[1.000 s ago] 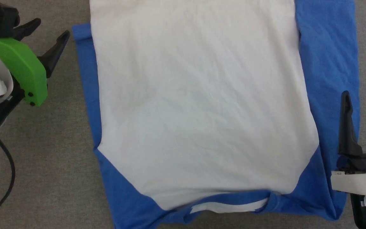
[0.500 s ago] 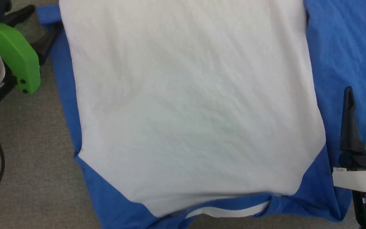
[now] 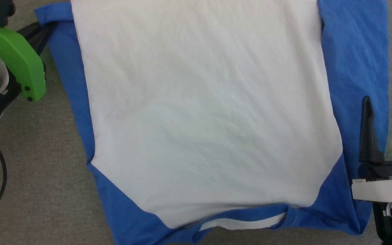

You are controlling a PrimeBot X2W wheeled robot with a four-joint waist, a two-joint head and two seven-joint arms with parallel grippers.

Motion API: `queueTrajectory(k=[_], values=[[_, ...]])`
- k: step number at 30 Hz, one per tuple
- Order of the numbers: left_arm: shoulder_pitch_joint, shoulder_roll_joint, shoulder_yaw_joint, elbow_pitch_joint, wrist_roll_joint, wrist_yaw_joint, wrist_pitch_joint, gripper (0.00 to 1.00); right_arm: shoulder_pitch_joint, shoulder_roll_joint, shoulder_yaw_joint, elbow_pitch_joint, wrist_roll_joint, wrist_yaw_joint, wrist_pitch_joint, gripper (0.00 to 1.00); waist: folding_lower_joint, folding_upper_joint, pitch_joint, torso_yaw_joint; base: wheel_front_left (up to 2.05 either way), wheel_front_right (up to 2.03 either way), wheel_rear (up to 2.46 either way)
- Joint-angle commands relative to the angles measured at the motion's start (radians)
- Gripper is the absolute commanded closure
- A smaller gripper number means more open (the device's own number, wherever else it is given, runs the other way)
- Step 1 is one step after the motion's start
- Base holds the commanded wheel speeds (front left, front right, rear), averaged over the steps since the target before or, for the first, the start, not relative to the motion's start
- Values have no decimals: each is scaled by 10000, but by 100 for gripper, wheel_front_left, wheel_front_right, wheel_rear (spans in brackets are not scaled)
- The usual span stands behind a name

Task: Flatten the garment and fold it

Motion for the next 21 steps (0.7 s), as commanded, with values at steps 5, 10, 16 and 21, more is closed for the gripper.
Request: queueTrajectory(k=[5,10,16,21], values=[[437,209,300,6,-411,95,-298,100,104,12,32,311,73,-15,18,0,-1,0,-1461,258,0,0,0],[1215,776,849,-275,-937,404,-624,100,478,12,-56,583,254,-15,30,0,-1,0,-2535,304,0,0,0],[2653,1577,1690,-851,-1748,874,-1210,100,1000,12,-247,802,461,-15,15,0,-1,0,-3504,451,0,0,0],[4327,2063,2630,-1236,-2596,1377,-2149,100,1305,12,-268,888,586,-15,11,0,-1,0,-4033,593,0,0,0]])
